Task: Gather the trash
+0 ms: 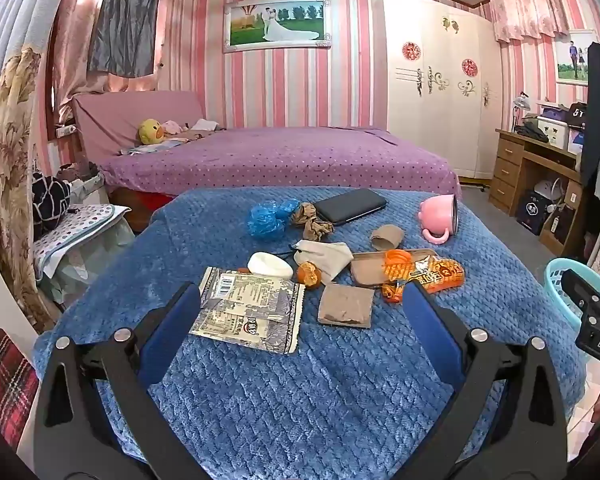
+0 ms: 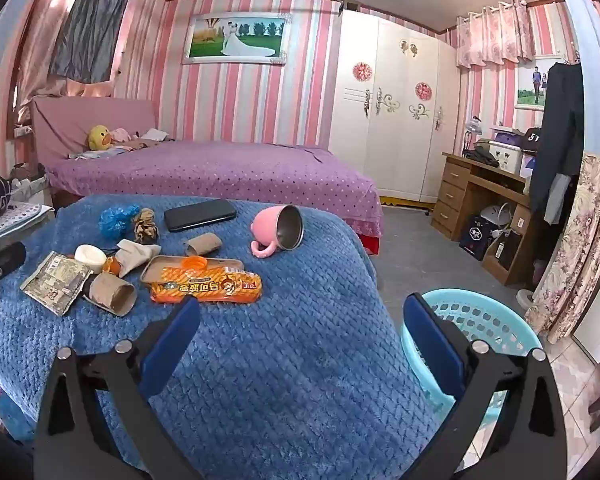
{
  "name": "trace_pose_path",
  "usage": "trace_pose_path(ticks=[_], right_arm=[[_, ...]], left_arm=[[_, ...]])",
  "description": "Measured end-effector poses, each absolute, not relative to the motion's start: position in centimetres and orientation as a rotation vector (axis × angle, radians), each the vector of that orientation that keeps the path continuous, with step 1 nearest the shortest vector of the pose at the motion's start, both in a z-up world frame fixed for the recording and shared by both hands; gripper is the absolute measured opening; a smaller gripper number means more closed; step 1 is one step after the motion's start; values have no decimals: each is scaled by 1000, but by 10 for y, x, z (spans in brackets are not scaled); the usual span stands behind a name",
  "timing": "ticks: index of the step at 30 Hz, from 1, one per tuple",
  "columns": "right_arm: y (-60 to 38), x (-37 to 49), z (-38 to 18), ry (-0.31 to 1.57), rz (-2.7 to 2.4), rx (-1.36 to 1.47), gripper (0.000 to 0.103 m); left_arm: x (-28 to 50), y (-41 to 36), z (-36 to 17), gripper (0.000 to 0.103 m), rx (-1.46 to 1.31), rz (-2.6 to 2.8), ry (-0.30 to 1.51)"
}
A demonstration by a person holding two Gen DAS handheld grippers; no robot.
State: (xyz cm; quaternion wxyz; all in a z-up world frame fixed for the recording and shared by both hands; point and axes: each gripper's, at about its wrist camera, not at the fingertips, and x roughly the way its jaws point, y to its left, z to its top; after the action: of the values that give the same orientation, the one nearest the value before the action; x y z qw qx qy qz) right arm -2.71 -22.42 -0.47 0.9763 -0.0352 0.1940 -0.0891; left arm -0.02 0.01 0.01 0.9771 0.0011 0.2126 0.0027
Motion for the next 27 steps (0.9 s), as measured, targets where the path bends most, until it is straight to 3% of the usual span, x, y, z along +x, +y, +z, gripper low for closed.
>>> trace_pose_path(ticks=[27], right_arm=[[-231,-39,-7,373,-206,-58,99]], left_arm=[[-8,10,4,98,2,25,410]])
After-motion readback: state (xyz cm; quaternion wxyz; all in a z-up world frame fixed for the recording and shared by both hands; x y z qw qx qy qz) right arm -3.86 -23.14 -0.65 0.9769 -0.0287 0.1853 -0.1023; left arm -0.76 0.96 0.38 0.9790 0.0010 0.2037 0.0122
